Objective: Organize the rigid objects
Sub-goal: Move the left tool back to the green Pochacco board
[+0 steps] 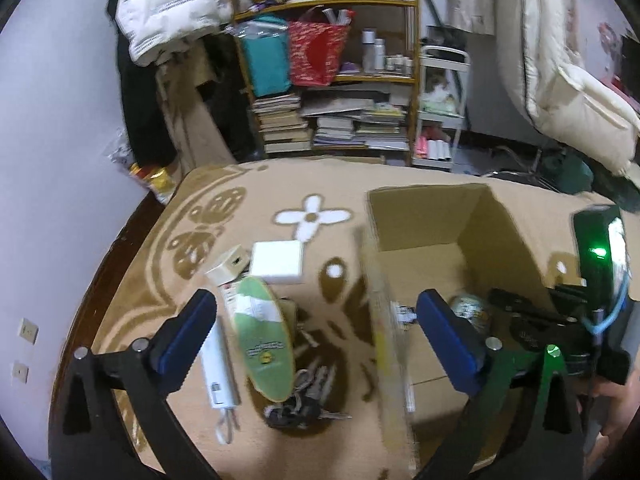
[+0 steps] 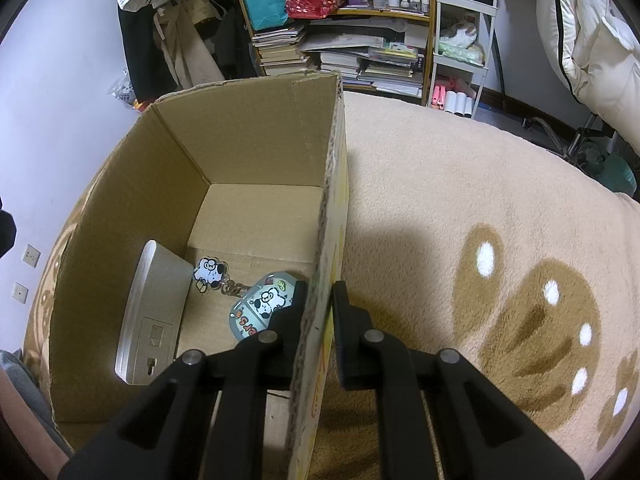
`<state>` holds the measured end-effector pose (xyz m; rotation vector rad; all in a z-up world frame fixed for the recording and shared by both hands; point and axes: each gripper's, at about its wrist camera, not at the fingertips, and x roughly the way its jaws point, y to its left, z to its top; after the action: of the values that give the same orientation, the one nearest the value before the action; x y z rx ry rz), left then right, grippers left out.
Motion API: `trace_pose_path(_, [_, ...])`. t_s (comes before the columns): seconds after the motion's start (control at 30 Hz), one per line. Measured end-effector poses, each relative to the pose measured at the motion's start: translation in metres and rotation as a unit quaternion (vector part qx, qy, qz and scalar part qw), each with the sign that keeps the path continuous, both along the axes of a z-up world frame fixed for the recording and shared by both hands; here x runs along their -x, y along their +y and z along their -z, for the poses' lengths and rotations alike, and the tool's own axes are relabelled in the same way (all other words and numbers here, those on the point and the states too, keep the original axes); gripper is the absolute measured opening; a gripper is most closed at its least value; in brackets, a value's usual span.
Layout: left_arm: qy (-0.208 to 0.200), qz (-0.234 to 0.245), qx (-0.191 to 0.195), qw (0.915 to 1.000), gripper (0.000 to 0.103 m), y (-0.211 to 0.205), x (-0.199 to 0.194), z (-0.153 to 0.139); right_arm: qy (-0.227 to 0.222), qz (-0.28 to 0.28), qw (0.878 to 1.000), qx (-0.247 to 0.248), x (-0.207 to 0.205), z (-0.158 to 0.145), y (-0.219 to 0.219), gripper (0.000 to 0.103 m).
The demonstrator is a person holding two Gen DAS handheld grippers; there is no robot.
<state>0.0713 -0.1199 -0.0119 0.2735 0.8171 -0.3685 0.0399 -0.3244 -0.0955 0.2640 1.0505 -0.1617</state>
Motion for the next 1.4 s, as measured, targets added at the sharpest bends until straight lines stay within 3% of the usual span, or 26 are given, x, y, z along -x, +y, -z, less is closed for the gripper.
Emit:
trace_pose_path(0.63, [0.072,-0.096,-0.027,0.9924,0.100,0.062,-0.051,0.060,0.001,-0.001,1.000,0.003,0.000,0.000,0.001,0.012])
trace_pose_path(1.13, [0.110,-0.093,-0.047,0.9884,0.100,0.055,-0.056,0.101,0.001,-0.001,1.000,0.003,0.000,0.000,0.000,0.012])
trace_pose_path(1.4, [0.119,-0.085,-0.029,0.9888,0.100,0.048,-0.054,0.114,0.001,-0.001,1.000,0.002,-0.001,0.000,0.000,0.012])
